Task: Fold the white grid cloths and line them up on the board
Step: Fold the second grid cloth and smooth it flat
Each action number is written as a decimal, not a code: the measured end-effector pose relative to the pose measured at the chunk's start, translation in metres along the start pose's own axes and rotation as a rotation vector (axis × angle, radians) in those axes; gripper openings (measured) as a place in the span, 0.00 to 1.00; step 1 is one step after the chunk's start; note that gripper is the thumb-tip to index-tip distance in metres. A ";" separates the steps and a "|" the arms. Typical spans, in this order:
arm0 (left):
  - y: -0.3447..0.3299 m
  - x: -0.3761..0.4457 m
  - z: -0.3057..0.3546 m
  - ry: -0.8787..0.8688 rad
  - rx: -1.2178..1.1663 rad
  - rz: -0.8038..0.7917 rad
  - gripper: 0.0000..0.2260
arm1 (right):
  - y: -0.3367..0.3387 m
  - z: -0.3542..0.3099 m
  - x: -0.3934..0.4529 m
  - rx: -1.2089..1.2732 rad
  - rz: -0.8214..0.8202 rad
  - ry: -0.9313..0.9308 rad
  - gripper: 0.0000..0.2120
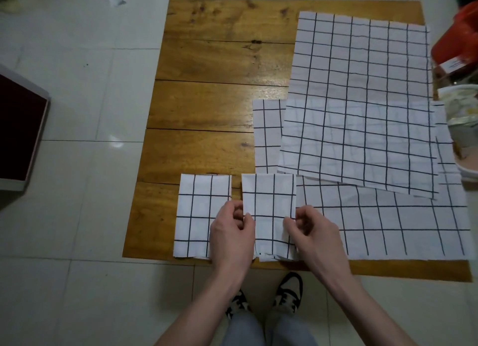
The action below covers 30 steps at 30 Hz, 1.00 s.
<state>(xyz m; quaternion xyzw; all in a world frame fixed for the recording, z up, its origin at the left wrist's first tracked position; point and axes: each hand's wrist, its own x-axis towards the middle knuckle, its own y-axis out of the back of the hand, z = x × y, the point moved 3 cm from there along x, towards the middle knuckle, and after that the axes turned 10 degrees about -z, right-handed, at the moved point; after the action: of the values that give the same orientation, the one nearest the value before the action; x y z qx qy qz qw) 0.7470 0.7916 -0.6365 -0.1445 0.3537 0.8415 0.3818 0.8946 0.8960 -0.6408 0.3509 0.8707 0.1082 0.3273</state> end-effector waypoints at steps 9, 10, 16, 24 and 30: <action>0.012 0.007 -0.012 0.009 0.080 0.062 0.10 | -0.011 -0.002 0.000 -0.138 0.011 -0.009 0.07; 0.015 0.008 -0.014 0.009 0.087 0.072 0.11 | -0.014 -0.005 0.000 -0.152 0.010 -0.008 0.07; 0.031 0.009 -0.024 -0.023 0.146 0.111 0.10 | -0.032 -0.016 0.002 -0.184 0.011 -0.019 0.07; 0.024 0.009 -0.020 -0.101 0.230 0.061 0.14 | -0.029 -0.012 -0.003 -0.290 0.103 -0.069 0.08; 0.033 0.005 -0.025 -0.187 0.312 0.075 0.11 | -0.031 -0.010 -0.006 -0.356 0.099 -0.084 0.07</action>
<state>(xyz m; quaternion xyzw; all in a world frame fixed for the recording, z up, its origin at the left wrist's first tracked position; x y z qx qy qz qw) 0.7184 0.7615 -0.6412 0.0085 0.4480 0.7999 0.3993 0.8745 0.8698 -0.6429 0.3341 0.8050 0.2618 0.4144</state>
